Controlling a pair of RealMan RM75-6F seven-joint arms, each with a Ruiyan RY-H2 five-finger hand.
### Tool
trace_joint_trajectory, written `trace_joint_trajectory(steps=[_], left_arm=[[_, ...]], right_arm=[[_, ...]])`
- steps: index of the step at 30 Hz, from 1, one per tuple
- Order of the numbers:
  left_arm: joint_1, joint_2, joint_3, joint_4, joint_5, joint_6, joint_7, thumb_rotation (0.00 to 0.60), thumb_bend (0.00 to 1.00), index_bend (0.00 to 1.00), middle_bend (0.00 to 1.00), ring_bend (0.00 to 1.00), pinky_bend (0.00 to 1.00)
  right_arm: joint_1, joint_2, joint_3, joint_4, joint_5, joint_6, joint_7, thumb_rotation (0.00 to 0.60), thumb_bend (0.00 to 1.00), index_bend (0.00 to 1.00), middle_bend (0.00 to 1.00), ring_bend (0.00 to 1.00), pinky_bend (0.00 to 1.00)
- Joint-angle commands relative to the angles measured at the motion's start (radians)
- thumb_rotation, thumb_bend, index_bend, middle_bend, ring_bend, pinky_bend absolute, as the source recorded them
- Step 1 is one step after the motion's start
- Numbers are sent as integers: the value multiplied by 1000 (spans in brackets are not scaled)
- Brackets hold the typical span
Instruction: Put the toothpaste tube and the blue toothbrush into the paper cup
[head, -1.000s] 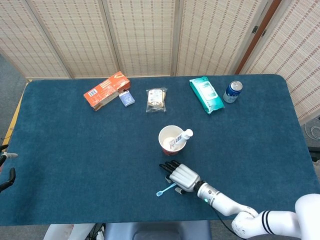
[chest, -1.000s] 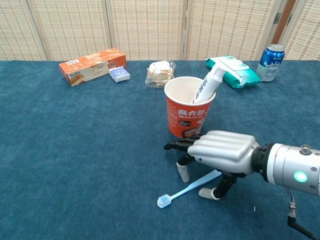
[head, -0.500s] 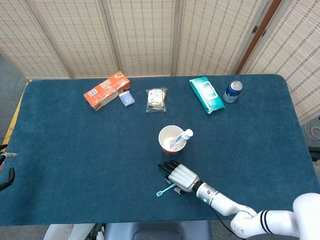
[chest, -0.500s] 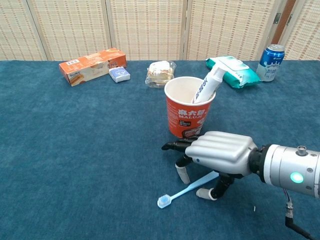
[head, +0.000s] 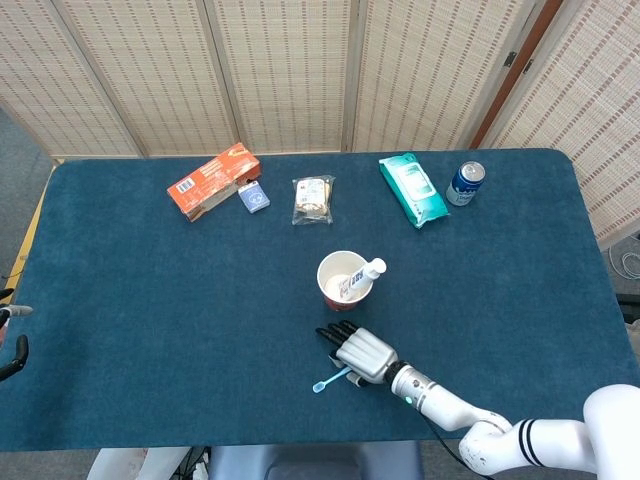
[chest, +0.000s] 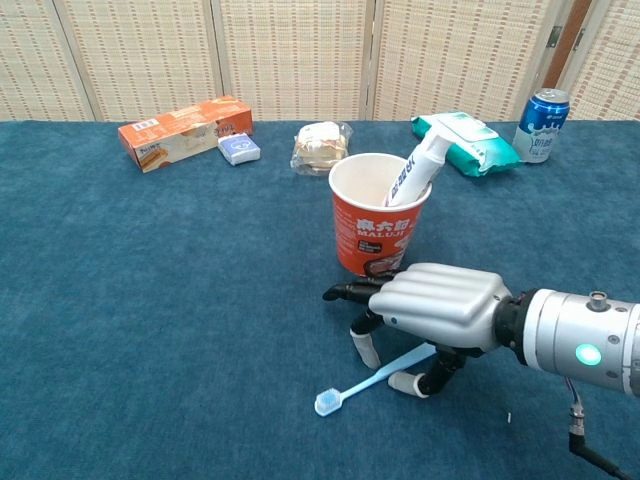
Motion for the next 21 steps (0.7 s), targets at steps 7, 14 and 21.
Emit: trace_joint_trajectory(steps=[7,14,21], left_arm=[[0,0,0,0,-1,0,3,600,523,317,155,77,164],[0,-1,-1,0,-2,-1,5,600,523,317,155,77,164],[0,-1,-1,-1,-1,1,7,600,523,317,155,77,164]], right_arm=[[0,0,-5,2,4,3,0,600,314,573,15,0,119],[-3,5,-8,-2,-2,12,12,600,316,591,19,0,119],[-7,42,-6,-55,-7,21,62,600,316,591,21,0,119]])
